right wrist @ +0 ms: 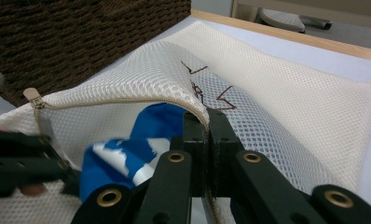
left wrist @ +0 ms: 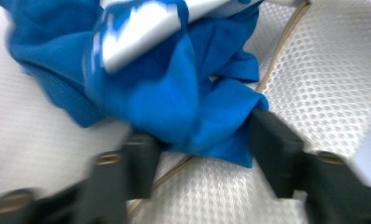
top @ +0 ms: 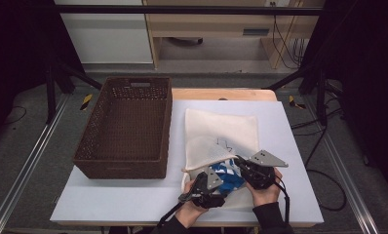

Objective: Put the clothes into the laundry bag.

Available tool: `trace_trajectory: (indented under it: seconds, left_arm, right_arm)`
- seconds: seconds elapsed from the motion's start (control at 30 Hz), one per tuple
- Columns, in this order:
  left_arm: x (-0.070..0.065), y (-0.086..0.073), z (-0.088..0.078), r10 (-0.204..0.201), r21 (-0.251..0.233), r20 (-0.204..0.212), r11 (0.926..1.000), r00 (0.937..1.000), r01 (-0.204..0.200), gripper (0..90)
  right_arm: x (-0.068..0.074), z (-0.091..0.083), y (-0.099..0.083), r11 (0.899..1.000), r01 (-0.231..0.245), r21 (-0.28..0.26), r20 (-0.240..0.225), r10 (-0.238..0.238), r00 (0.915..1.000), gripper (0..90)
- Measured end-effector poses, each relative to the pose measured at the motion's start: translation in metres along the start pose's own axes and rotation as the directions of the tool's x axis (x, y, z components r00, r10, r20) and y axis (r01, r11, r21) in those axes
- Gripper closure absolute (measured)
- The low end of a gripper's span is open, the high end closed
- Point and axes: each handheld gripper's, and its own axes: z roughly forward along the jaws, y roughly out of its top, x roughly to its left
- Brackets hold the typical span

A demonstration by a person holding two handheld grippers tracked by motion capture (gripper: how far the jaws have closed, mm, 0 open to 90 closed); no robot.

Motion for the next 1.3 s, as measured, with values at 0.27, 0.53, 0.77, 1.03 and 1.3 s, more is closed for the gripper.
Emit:
trace_trajectory:
  seconds: [0.27, 0.53, 0.77, 1.03, 1.3]
  left_arm:
    - [-0.005, 0.028, 0.016, 0.068, -0.027, -0.024, 0.9973, 0.9974, -0.069, 75.6]
    - [0.005, 0.04, 0.052, 0.028, -0.022, -0.064, 0.9993, 0.9975, -0.03, 74.3]
    - [0.008, 0.035, 0.041, 0.006, -0.03, -0.089, 0.9995, 0.996, -0.009, 53.9]
    - [-0.008, 0.021, -0.009, 0.041, -0.079, -0.036, 0.9959, 0.9985, -0.043, 30.8]
    - [-0.007, 0.021, -0.017, 0.047, -0.079, -0.007, 0.9957, 0.9989, -0.047, 63.1]
  right_arm:
    - [-0.001, -0.001, 0.001, 1.0, -0.002, -0.005, -0.003, 0.002, 1.0, 87.7]
    - [-0.004, -0.001, 0.0, 1.0, -0.023, -0.008, 0.0, 0.023, 0.9997, 87.9]
    - [-0.005, -0.002, -0.001, 0.999, -0.031, -0.01, 0.001, 0.031, 0.9995, 87.9]
    - [-0.004, 0.0, -0.001, 1.0, -0.027, -0.009, 0.005, 0.027, 0.9996, 87.9]
    - [-0.004, -0.001, 0.0, 1.0, -0.026, -0.009, 0.005, 0.026, 0.9997, 88.1]
